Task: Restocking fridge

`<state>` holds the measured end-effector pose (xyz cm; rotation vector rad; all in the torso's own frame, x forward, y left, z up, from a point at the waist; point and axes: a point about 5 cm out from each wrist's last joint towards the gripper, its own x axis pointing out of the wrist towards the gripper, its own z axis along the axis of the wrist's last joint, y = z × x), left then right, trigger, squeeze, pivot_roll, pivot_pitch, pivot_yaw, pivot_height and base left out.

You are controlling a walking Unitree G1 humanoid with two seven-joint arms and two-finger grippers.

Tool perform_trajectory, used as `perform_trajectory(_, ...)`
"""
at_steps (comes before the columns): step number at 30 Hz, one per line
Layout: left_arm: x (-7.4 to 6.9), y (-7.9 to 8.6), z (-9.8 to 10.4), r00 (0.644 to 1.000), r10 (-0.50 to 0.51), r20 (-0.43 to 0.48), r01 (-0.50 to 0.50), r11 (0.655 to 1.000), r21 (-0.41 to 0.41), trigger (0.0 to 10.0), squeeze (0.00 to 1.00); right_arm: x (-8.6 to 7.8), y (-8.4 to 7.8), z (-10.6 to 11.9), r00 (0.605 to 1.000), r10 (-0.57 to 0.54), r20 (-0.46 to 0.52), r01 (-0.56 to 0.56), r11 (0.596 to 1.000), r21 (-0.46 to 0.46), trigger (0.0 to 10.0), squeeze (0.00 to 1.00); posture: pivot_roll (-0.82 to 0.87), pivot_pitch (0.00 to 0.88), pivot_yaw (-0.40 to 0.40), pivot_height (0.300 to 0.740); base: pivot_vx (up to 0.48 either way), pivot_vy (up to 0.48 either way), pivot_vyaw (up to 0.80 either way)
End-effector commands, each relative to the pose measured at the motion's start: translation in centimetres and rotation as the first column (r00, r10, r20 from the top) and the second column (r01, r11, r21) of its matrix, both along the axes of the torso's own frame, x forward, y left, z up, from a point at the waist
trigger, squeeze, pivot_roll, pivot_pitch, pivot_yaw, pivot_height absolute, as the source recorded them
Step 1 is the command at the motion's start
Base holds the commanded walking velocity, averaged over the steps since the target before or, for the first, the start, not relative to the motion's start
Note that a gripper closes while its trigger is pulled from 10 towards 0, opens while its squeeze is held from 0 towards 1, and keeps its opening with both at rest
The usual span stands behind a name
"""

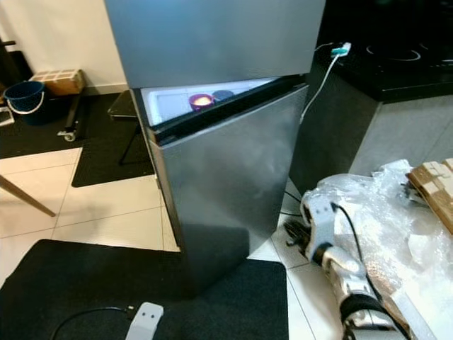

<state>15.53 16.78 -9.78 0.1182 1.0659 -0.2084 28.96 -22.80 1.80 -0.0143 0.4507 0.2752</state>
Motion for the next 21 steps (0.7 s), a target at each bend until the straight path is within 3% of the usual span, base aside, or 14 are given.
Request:
perform_trajectory(1,0.2,0.3,0.1,1.000,-0.010,0.000,0.010,1.000,0.016,10.0,0.00,-2.2,-0.5,-2.7,0.987,-0.078,-0.139,0.070,0.996,-0.062,10.0,0.00,-0.02,0.000,-0.007,0.740,0.000,0.000,0.00)
perform_trajectory(6,0.4,0.3,0.2,1.000,-0.008,0.005,0.008,1.000,0.013,10.0,0.00,-7.1,-0.8,-6.9,0.925,-0.176,-0.336,0.133,0.980,-0.147,10.0,0.00,-0.01,0.000,-0.005,0.740,0.000,0.000,0.00)
perform_trajectory(10,0.4,0.3,0.2,1.000,-0.006,0.006,0.006,1.000,0.012,10.0,0.00,-9.3,-0.9,-8.3,0.887,-0.223,-0.405,0.165,0.971,-0.173,10.0,0.00,-0.01,0.000,-0.006,0.740,0.000,0.000,0.16)
perform_trajectory(12,0.4,0.3,0.2,1.000,-0.001,0.004,0.001,1.000,0.012,10.0,0.00,-11.6,-0.8,-9.6,0.844,-0.245,-0.477,0.165,0.965,-0.203,10.0,0.00,-0.01,0.000,-0.007,0.740,0.000,0.000,0.74)
perform_trajectory(21,0.2,0.4,0.1,1.000,0.004,-0.002,-0.004,1.000,0.014,10.0,0.00,-15.1,-0.9,-11.1,0.767,-0.302,-0.566,0.185,0.949,-0.255,10.0,0.00,-0.01,0.000,-0.009,0.740,0.000,0.000,0.74)
